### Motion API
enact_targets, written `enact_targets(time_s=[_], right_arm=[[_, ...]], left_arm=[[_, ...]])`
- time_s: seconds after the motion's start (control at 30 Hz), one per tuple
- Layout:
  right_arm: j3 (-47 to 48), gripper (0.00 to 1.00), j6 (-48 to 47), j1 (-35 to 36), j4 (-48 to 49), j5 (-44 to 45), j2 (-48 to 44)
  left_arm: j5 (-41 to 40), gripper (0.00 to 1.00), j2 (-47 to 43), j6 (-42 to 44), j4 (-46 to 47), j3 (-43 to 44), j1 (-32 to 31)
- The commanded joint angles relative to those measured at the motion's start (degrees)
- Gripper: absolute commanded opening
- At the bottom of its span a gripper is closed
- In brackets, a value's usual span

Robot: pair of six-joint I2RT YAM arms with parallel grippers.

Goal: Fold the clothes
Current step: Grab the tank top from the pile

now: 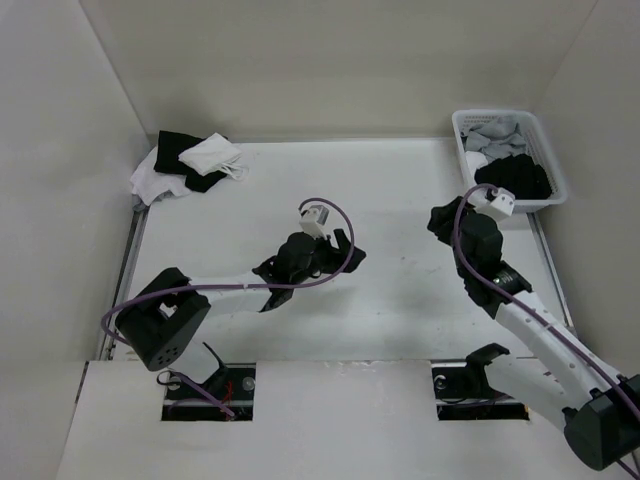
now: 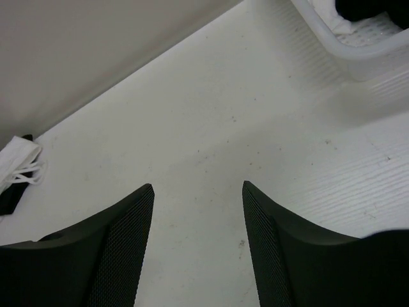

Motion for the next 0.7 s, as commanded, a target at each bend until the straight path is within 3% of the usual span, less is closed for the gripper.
enact_targets(time_s=[0.0,0.13,0.2,0.27,0.3,0.33,0.37,0.47,0.53,0.57,0.63,0.67], right_arm=[[3.74,0.46,-1.74,-1.29,1.5,-1.09,0.74],[5.23,0.21,-1.91,-3.48,0.36,-4.34,1.53],[5.85,0.16,-2.26,-4.89,0.1,-4.87,2.14],[6.99,0.1,-2.35,-7.35,-0.08,-5.66,3.72],[7.95,0.08,-3.05,-8.92,-0.17,-5.92,5.04],[8.75,0.06,-3.58,-10.42,-0.43,-5.93,6.09],[10.93,0.04,-4.1,-14.61,-1.04,-6.01,8.71],[15.16,0.03,-4.9,-22.28,-0.87,-6.02,15.13],[20.59,0.03,-4.64,-29.03,-1.14,-5.84,23.28],[22.45,0.06,-4.55,-30.63,-0.61,-5.4,26.2],[27.71,0.13,-4.37,-33.89,-0.34,-4.53,32.87],[32.61,0.25,-5.16,-35.9,-0.17,-4.0,38.83]], left_arm=[[1.5,0.71,0.46,0.45,3.44,0.06,0.12],[1.5,0.69,0.11,1.41,4.93,-0.19,-0.85],[1.59,0.66,0.03,2.03,7.21,-1.07,-0.94],[1.59,0.56,-0.06,2.47,9.15,-2.04,-0.94],[1.67,0.4,-0.5,2.73,9.5,-2.39,-0.94],[1.68,0.34,-0.68,3.0,9.51,-2.48,-0.94],[1.68,0.22,-1.03,3.78,9.59,-2.66,-1.02],[1.5,0.15,-1.03,4.49,9.94,-2.75,-1.46],[1.76,0.15,-0.5,4.58,10.56,-2.75,-1.64],[1.94,0.21,-0.07,4.58,11.08,-2.75,-1.64],[2.55,0.29,0.55,4.23,11.96,-2.84,-1.47],[2.64,0.32,0.64,4.05,12.32,-3.01,-1.38]])
